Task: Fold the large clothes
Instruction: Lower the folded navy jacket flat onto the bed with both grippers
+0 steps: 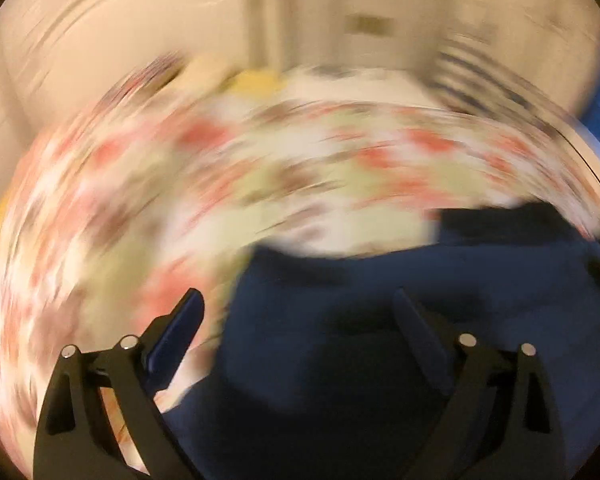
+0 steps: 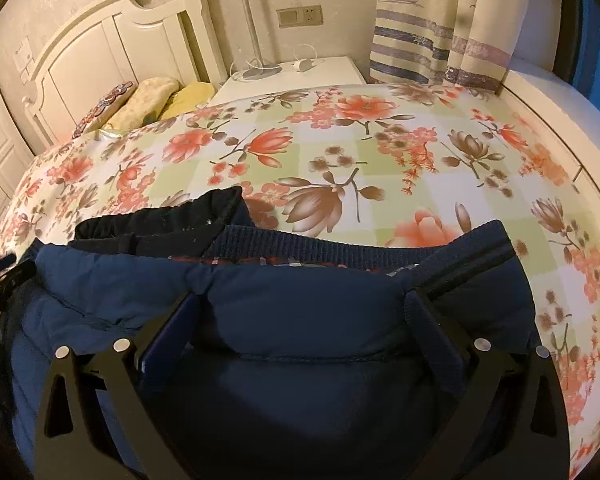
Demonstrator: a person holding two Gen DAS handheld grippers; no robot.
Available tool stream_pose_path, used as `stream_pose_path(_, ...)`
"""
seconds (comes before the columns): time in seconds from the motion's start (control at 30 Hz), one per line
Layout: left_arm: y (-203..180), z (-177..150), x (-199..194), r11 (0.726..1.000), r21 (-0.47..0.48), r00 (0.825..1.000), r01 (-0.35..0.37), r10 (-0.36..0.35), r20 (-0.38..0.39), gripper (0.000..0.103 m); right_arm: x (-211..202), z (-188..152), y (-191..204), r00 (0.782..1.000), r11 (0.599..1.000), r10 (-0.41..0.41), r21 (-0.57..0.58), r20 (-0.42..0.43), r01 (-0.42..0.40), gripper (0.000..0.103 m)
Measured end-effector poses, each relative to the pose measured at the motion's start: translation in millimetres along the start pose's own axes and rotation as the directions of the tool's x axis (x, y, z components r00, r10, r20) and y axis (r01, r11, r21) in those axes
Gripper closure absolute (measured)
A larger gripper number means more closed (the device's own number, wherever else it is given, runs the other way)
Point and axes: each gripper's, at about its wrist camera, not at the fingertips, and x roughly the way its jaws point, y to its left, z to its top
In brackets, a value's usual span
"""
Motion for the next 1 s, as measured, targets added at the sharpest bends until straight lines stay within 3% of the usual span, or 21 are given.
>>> stream_pose_path(0.07, 7.6, -8.3, -20.0, 0.997, -0.05, 0.998, -0.053, 0.055, 0.04, 0.016, -5.7, 0.7, -3.5, 0.999, 0.999, 0.044, 0.013, 0.011, -0.044, 0.005)
stream_pose_path(0.17, -31.1, -28.9, -67.6, 1.0, 0.014, 0.99, -0.006, 0.004, 0.141, 0.014, -43.9, -9.1, 0.4, 0.986, 0.992, 0.124, 0.021, 0.113, -0.127, 0.005)
stream_pose_path(0.23, -68.0, -43.6, -89.7, 0.995, 0.099, 0.98, 0.021, -0.04, 0.193, 0.003, -75.2, -26.9, 22.4, 0.974, 0.984, 0.168, -0.093, 0.152, -0.155, 0.005)
stream_pose_path(0.3, -109.2, -62.9, -101.2, 0.978, 0.204, 0.969, 0.045, -0.093, 0.229, 0.002, -91.7, -48.1, 48.4, 0.978, 0.96, 0.161, -0.25, 0.134, -0.123, 0.005)
stream_pose_path(0.37, -136.0, -71.1, -91.3, 0.966, 0.258, 0.976, 0.018, -0.073, 0.206, 0.002, -93.5, -74.9, 74.9, 0.984, 0.91, 0.156, -0.399, 0.084, -0.11, 0.005)
stream_pose_path(0.43, -147.4, -80.4, -62.7, 0.961, 0.276, 0.99, -0.012, -0.028, 0.141, 0.002, -84.2, -90.8, 84.9, 0.991, 0.879, 0.118, -0.471, 0.063, -0.075, 0.005)
stream_pose_path(0.5, -136.7, -83.0, -52.0, 0.97, 0.237, 0.991, 0.054, -0.082, 0.109, 0.002, -74.3, -90.2, 75.0, 0.991, 0.897, 0.127, -0.429, 0.027, -0.104, 0.005)
stream_pose_path(0.7, -60.2, -96.1, -63.0, 0.992, 0.119, 0.992, -0.04, 0.025, 0.124, 0.002, -92.9, -99.9, 5.9, 0.996, 0.952, 0.07, -0.303, 0.057, -0.049, 0.005)
stream_pose_path(0.83, 7.3, -114.7, -65.2, 0.997, -0.068, 0.995, 0.023, -0.016, 0.103, 0.002, -103.5, -124.7, -64.3, 0.998, 0.993, 0.022, -0.114, 0.059, -0.015, 0.005)
stream_pose_path(0.93, 8.9, -119.9, -81.4, 0.995, -0.103, 0.996, -0.002, 0.011, 0.088, 0.008, -128.3, -145.6, -60.3, 0.993, 0.998, 0.026, -0.065, 0.115, -0.018, 0.005)
stream_pose_path(1.0, -11.5, -126.4, -107.2, 0.996, -0.056, 0.988, 0.064, -0.055, 0.145, 0.008, -143.8, -159.4, -28.3, 0.986, 0.987, 0.084, -0.152, 0.146, -0.061, 0.005)
